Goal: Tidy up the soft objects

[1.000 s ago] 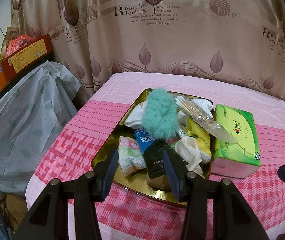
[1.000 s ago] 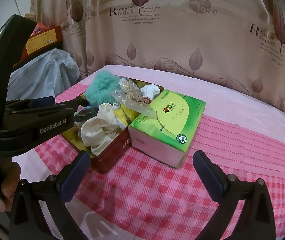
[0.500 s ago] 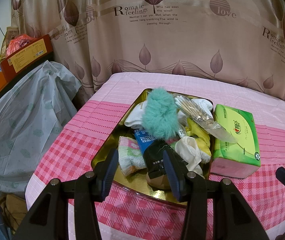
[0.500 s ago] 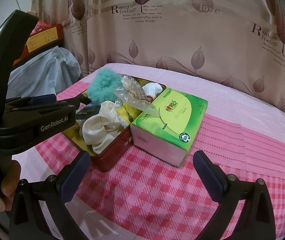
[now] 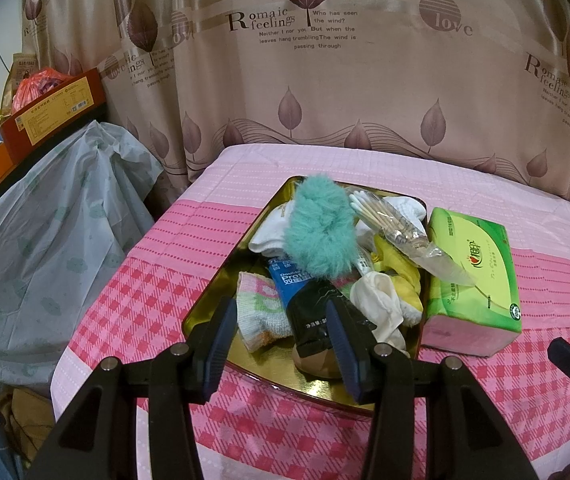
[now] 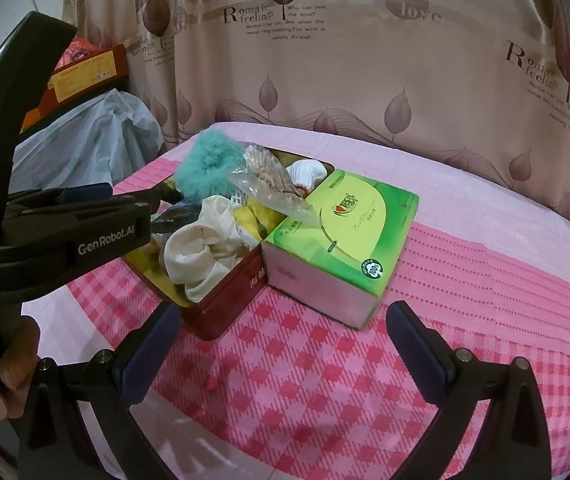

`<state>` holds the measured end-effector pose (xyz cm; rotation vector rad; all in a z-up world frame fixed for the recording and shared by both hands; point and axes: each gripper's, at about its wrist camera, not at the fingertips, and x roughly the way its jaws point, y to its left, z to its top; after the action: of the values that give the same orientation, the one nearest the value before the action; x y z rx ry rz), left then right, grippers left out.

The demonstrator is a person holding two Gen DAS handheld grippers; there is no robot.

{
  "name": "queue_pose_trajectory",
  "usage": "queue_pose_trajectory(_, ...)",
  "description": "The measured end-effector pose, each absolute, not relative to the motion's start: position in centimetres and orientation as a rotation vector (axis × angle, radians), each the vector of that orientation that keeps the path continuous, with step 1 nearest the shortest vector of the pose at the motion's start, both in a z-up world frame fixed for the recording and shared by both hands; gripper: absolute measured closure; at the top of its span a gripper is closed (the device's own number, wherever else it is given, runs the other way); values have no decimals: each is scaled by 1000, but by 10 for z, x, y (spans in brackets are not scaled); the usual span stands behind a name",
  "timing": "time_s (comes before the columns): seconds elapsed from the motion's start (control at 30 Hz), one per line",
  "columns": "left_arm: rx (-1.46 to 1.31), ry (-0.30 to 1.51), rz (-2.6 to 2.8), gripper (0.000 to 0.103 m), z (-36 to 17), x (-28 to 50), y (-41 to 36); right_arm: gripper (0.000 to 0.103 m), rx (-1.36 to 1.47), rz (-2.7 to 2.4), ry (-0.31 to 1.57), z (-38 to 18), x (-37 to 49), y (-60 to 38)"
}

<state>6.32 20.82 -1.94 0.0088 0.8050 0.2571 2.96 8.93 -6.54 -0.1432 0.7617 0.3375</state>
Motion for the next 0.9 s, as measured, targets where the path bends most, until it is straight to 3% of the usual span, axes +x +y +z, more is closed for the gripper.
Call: queue_pose_trajectory(0.9,9,807,258,55,-21,64,207,1,-147,342,781,-69,29,92)
